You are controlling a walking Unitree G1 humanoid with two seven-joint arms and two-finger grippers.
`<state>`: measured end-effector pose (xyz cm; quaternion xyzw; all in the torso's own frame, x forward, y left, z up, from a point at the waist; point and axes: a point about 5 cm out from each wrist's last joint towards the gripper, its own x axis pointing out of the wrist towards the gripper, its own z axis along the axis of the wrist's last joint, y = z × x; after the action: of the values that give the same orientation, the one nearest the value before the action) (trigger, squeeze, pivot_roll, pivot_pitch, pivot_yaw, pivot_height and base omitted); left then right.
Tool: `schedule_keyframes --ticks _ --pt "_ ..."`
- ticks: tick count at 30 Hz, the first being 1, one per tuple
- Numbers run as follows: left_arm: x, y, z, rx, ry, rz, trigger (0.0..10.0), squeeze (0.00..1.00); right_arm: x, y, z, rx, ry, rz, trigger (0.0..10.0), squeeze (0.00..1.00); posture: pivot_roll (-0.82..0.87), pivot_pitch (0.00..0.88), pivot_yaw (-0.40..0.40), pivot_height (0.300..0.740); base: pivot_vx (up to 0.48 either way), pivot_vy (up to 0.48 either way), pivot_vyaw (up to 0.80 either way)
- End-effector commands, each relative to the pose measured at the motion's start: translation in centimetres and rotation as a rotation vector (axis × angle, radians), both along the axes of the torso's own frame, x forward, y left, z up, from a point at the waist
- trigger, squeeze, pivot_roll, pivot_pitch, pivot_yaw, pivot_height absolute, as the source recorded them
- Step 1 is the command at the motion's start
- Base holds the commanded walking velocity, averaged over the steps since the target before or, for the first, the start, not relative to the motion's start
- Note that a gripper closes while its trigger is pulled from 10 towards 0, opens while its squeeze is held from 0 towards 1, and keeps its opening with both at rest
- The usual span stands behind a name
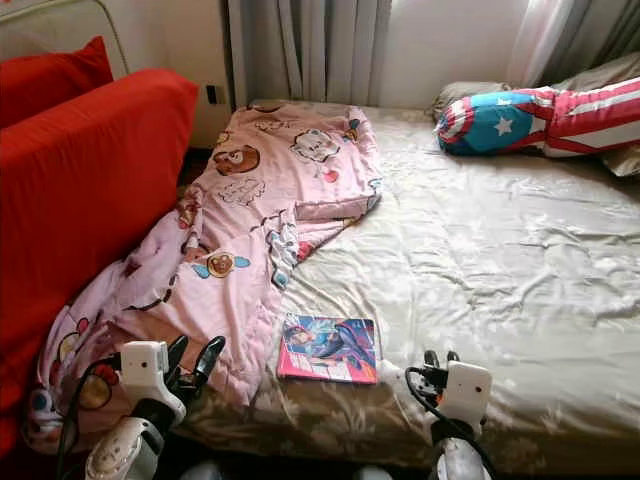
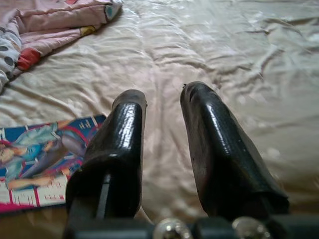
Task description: Clean up the room
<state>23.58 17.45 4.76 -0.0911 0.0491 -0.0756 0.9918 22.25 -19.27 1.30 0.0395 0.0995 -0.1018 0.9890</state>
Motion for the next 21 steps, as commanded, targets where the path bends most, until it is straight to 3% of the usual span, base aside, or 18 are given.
schedule_keyframes --ticks 1,9,21 --pt "0.0 -0.3 0.0 0.001 -0.004 -0.013 10.0 0.00 0.3 0.0 0.2 -0.003 -0.009 0.004 10.0 0.00 -0.03 0.013 -0.048 0.645 0.307 0.000 0.00" --pt "0.2 -0.6 0.1 -0.004 -0.011 -0.017 10.0 0.00 0.3 0.5 0.2 -0.016 -0.009 0.059 10.0 0.00 -0.03 0.010 -0.047 0.645 0.287 0.000 0.00" --pt "0.2 -0.6 0.2 -0.001 -0.018 -0.016 10.0 0.00 1.0 1.1 0.4 -0.014 -0.021 0.118 10.0 0.00 -0.04 0.003 -0.045 0.645 0.000 0.000 0.00"
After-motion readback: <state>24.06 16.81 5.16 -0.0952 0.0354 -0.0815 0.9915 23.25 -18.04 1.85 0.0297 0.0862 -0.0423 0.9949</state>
